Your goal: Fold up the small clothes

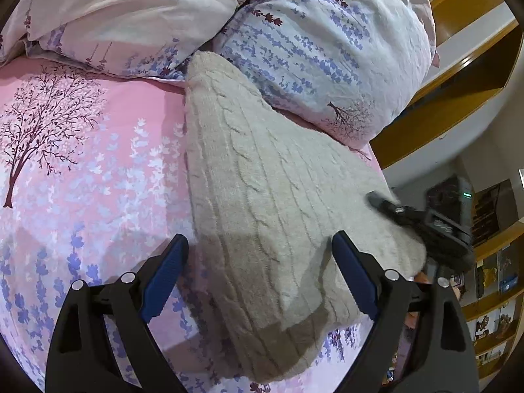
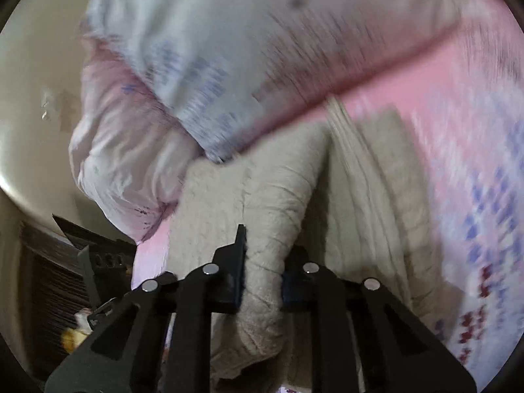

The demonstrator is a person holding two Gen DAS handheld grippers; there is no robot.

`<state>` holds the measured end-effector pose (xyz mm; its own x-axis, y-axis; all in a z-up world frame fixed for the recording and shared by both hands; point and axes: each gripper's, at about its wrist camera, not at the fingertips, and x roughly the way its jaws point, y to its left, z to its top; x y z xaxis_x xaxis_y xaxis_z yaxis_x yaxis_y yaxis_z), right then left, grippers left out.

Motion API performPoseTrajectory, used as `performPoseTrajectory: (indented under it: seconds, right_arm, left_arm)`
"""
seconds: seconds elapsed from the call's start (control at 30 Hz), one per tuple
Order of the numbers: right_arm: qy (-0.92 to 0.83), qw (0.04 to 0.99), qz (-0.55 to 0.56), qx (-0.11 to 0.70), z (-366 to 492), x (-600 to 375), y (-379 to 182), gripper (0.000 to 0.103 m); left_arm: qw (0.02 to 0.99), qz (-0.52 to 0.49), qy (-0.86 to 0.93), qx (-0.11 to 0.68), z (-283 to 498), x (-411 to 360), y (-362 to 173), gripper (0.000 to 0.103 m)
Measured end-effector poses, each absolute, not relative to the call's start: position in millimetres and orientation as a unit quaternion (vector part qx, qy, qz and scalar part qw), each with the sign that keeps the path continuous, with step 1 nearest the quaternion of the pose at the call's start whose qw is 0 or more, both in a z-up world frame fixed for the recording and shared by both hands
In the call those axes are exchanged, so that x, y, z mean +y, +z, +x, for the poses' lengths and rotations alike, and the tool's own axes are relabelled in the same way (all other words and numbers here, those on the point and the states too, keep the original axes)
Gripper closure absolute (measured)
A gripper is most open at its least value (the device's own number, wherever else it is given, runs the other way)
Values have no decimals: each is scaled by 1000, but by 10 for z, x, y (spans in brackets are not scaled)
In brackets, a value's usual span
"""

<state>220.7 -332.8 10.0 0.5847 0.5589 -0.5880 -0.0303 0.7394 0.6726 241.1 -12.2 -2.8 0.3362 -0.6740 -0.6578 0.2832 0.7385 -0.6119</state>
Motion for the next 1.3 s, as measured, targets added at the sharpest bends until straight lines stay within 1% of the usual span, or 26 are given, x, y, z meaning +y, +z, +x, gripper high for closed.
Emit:
performPoseTrajectory:
  seconds: [0.13, 0.2, 0.27, 0.37, 0.4, 0.5, 0.63, 0.67, 0.73, 0.87, 0.93, 0.97, 1.0, 1.03, 1.07, 1.1, 1.13, 1.17, 1.23, 1.27, 1.3]
  right_arm:
    - [157, 885, 259, 354, 2021, -3302, 529, 88]
    - [136, 901, 247, 330, 1911, -3361, 613, 88]
    - [108, 898, 248, 347, 1879, -3464, 493, 88]
    - [65, 860, 264, 432, 1959, -3613, 30, 87]
    - [70, 852, 283, 434, 1940, -3658, -85, 87]
    - [77, 853, 300, 419, 1880, -3717, -41, 87]
    - [71, 863, 269, 422, 1850, -3713, -23, 87]
    - [70, 864, 263, 423, 1856, -3713, -27, 85]
    - [69, 862, 270, 424, 1850, -3710, -7, 78]
    - [50, 867, 284, 407, 1877, -3786, 122, 51]
    - [45, 867, 288, 404, 1954, -3842, 140, 51]
    - [46, 864, 292, 407, 1994, -3872, 122, 55]
    - [49, 861, 294, 411, 2042, -3888, 92, 73]
    - [50, 858, 292, 420, 2097, -3890, 60, 83]
    - [51, 859, 284, 424, 2151, -3878, 43, 89]
    - [54, 866, 271, 418, 2171, -3855, 80, 93]
    - [53, 879, 249, 403, 2167, -3817, 174, 94]
    - [56, 889, 236, 389, 2142, -3796, 250, 94]
    - [60, 907, 220, 353, 2086, -3778, 436, 95]
    - [57, 911, 219, 344, 2069, -3797, 484, 95]
    - [47, 910, 214, 351, 2084, -3813, 459, 95]
  left_arm:
    - [788, -209, -312, 488, 2408, -142, -8, 13]
    - [788, -209, -318, 484, 2400, -160, 13, 13]
    - [787, -205, -320, 485, 2394, -191, 12, 13]
    - [784, -203, -321, 491, 2396, -227, -16, 13]
    - [783, -204, -322, 492, 2396, -237, -23, 13]
    - [780, -206, -325, 493, 2386, -237, -30, 14]
    - [779, -204, -330, 492, 2379, -245, -21, 17]
    - [779, -203, -330, 493, 2380, -254, -23, 17]
    - [779, -200, -328, 495, 2381, -274, -26, 17]
    - [779, -197, -327, 497, 2386, -295, -26, 17]
    - [778, -197, -327, 498, 2401, -314, -25, 20]
    - [778, -200, -327, 499, 2411, -326, -27, 23]
    - [776, -203, -327, 499, 2426, -343, -31, 25]
    - [774, -206, -327, 501, 2442, -356, -37, 29]
    - [773, -209, -326, 503, 2462, -369, -42, 31]
    - [772, -212, -322, 505, 2482, -379, -50, 35]
    - [772, -215, -318, 507, 2502, -387, -56, 39]
    - [773, -217, -317, 505, 2512, -387, -54, 42]
    - [778, -217, -320, 495, 2507, -380, -29, 52]
    - [781, -215, -323, 489, 2502, -380, -20, 55]
    - [782, -212, -324, 488, 2505, -380, -22, 55]
